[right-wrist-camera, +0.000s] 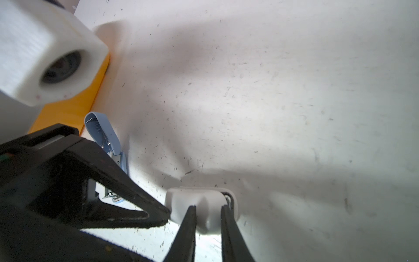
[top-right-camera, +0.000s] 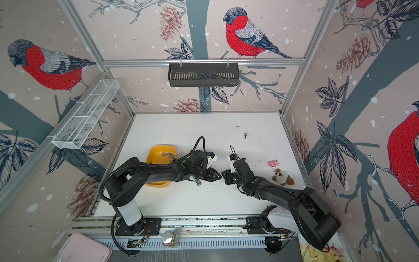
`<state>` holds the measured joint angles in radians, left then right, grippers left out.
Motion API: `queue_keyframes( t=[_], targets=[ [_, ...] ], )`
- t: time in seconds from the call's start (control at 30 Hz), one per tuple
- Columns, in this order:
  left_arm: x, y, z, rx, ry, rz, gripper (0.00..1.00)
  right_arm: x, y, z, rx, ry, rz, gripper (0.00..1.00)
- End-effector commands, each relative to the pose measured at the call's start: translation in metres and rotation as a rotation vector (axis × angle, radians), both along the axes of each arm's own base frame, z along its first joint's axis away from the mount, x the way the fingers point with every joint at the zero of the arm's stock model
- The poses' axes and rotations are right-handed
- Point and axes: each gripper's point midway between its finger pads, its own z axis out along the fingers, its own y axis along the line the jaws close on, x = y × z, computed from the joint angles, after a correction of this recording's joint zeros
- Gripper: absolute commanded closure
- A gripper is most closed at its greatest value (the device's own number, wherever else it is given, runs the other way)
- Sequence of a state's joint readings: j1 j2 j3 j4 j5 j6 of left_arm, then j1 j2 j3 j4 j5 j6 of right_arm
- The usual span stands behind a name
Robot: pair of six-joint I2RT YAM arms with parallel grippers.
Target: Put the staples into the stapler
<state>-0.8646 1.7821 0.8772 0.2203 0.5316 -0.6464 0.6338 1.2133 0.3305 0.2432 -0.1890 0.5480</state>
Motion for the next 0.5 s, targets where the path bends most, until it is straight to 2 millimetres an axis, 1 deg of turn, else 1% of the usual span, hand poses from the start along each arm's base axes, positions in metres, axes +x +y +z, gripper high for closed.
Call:
queue_keyframes(
  t=[0.0, 0.47],
  targets=[
    [0.0015, 0.0024, -0.0043, 0.015, -0.007, 0.006, 0.64, -0.0142, -0.0184, -0.0257, -0.098, 0.085, -0.027, 0.79],
    [0.0027, 0.0065, -0.0032, 0.019, -0.009, 0.016, 0.64, -0.0188, -0.025, -0.0337, -0.112, 0.11, -0.055, 0.79]
  ],
)
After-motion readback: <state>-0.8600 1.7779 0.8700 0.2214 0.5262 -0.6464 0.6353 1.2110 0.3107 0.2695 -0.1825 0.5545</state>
